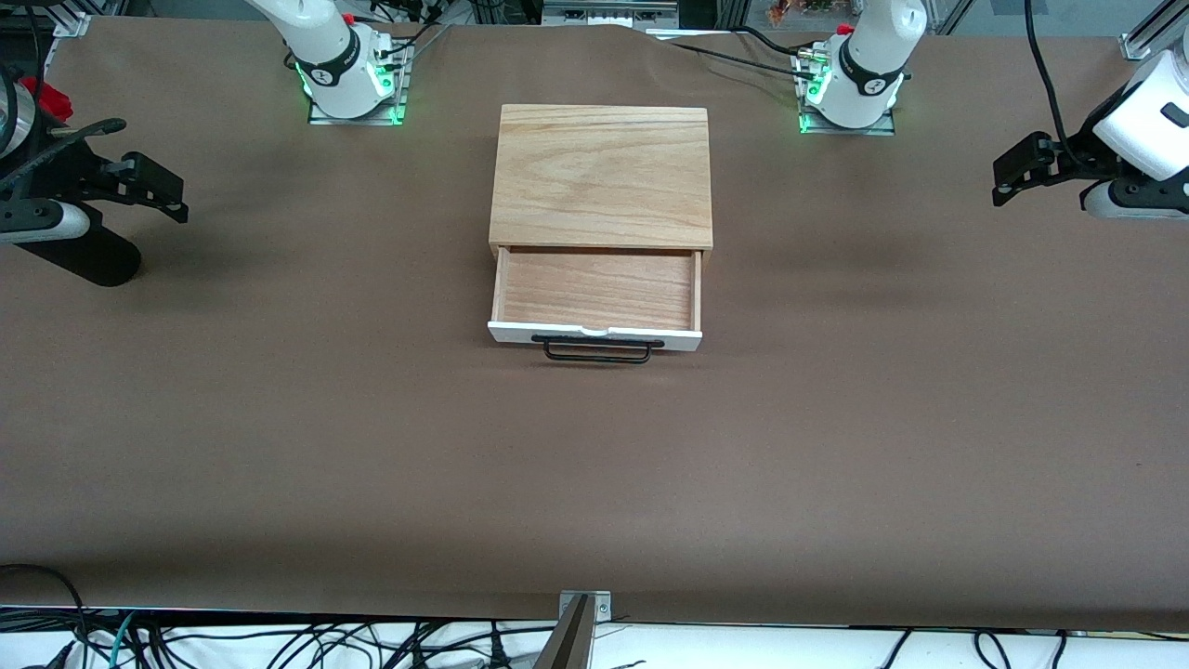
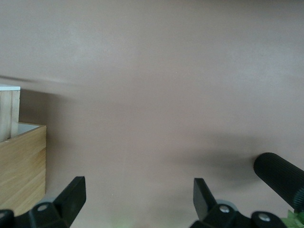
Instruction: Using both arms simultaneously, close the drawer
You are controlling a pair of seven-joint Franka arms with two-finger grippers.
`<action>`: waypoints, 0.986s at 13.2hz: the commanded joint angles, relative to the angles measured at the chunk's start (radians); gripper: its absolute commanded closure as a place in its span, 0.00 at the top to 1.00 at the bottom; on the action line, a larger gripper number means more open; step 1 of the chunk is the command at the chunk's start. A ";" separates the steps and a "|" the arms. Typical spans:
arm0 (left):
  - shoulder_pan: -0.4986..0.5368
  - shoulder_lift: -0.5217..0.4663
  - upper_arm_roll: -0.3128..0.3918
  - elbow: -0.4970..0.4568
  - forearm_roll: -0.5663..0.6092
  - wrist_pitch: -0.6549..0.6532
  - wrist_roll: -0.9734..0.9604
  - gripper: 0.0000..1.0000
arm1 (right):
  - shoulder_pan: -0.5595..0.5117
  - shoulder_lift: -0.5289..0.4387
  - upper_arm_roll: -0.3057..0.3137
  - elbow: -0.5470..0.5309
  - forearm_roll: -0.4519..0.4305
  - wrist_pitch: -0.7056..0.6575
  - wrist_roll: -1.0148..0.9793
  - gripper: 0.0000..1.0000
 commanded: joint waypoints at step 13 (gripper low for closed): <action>0.009 0.002 -0.007 0.017 0.008 -0.015 0.006 1.00 | -0.003 -0.002 0.003 0.004 0.020 0.000 0.009 1.00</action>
